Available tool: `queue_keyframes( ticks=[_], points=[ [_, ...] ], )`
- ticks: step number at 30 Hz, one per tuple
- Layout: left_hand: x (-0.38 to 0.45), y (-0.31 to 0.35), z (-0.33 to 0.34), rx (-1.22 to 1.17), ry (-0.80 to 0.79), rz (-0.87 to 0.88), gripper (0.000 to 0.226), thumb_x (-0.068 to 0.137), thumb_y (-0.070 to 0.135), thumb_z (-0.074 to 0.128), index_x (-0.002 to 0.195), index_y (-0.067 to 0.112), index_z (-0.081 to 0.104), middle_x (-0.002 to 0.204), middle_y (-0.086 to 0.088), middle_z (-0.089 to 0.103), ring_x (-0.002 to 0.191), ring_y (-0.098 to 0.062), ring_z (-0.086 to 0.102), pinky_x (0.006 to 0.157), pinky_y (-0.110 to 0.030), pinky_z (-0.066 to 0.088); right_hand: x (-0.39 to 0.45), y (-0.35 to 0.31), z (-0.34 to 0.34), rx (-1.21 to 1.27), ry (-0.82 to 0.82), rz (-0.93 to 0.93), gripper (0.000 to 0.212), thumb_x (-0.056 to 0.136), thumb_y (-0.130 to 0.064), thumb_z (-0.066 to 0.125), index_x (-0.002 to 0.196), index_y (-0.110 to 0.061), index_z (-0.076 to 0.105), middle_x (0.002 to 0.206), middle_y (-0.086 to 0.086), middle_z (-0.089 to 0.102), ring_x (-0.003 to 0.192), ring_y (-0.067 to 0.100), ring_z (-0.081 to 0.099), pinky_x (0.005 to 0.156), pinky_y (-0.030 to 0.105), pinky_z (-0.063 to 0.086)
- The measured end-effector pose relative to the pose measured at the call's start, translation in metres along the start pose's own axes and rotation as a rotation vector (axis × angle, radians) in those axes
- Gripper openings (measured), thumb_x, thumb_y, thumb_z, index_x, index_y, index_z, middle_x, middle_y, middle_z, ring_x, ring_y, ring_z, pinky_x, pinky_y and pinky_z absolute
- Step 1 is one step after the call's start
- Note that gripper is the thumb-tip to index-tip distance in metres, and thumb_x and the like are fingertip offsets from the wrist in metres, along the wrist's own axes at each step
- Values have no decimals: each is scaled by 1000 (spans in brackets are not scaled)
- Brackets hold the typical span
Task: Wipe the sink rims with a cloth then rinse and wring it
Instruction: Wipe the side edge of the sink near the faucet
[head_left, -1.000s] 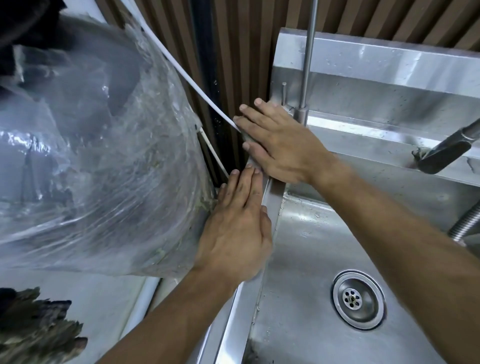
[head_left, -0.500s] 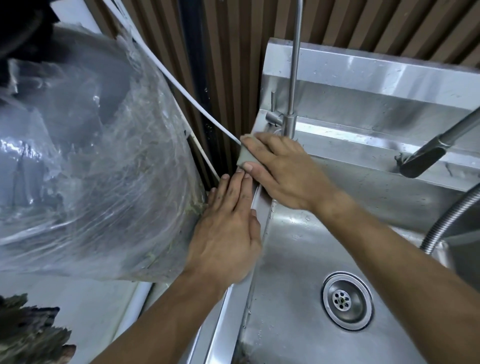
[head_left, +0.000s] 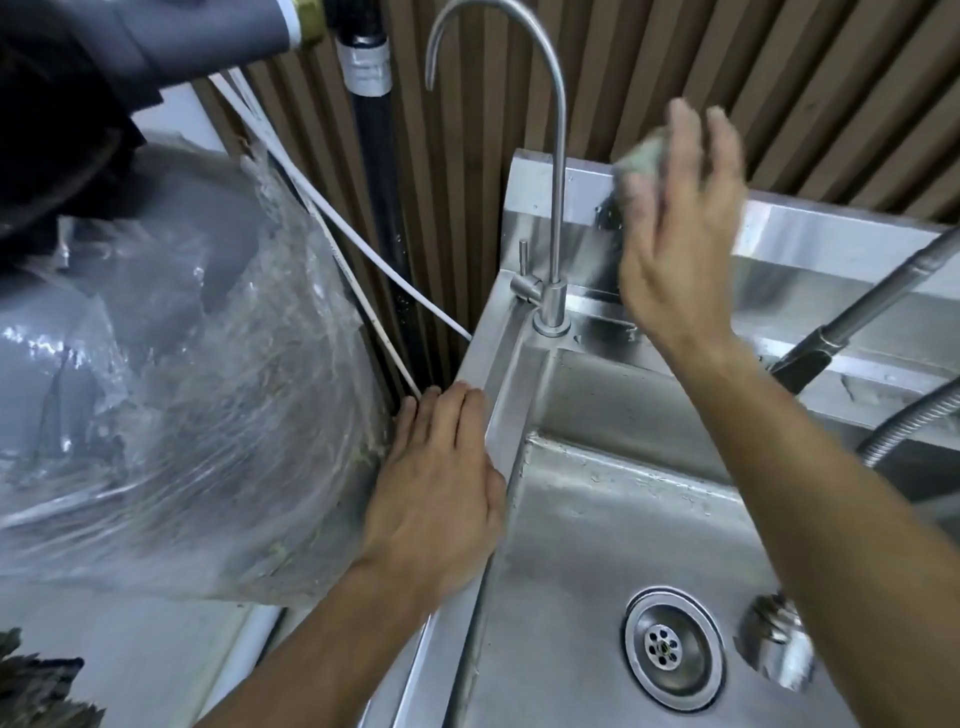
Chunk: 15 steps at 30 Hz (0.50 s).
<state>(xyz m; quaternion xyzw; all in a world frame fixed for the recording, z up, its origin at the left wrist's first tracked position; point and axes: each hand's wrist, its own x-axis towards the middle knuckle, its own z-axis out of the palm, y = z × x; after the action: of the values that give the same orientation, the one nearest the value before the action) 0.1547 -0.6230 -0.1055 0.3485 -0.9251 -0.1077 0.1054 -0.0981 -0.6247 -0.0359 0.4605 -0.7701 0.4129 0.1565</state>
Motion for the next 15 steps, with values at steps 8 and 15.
queue_keyframes(
  ticks=[8,15],
  points=[
    [47,1,9,54,-131,65,69,99,42,6,164,19,12,173,1,2,159,-24,-6,129,-44,0,19,65,15,-719,-348,-963,58,113,-33,21,166,-13,9,173,11,8,160,37,7,130,51,12],
    [44,3,5,51,-141,54,67,101,42,6,164,20,12,173,3,0,159,-20,-8,128,-40,-3,60,23,45,-723,-313,-1086,59,113,-30,30,165,-14,8,173,11,7,159,37,10,130,51,14]
  ],
)
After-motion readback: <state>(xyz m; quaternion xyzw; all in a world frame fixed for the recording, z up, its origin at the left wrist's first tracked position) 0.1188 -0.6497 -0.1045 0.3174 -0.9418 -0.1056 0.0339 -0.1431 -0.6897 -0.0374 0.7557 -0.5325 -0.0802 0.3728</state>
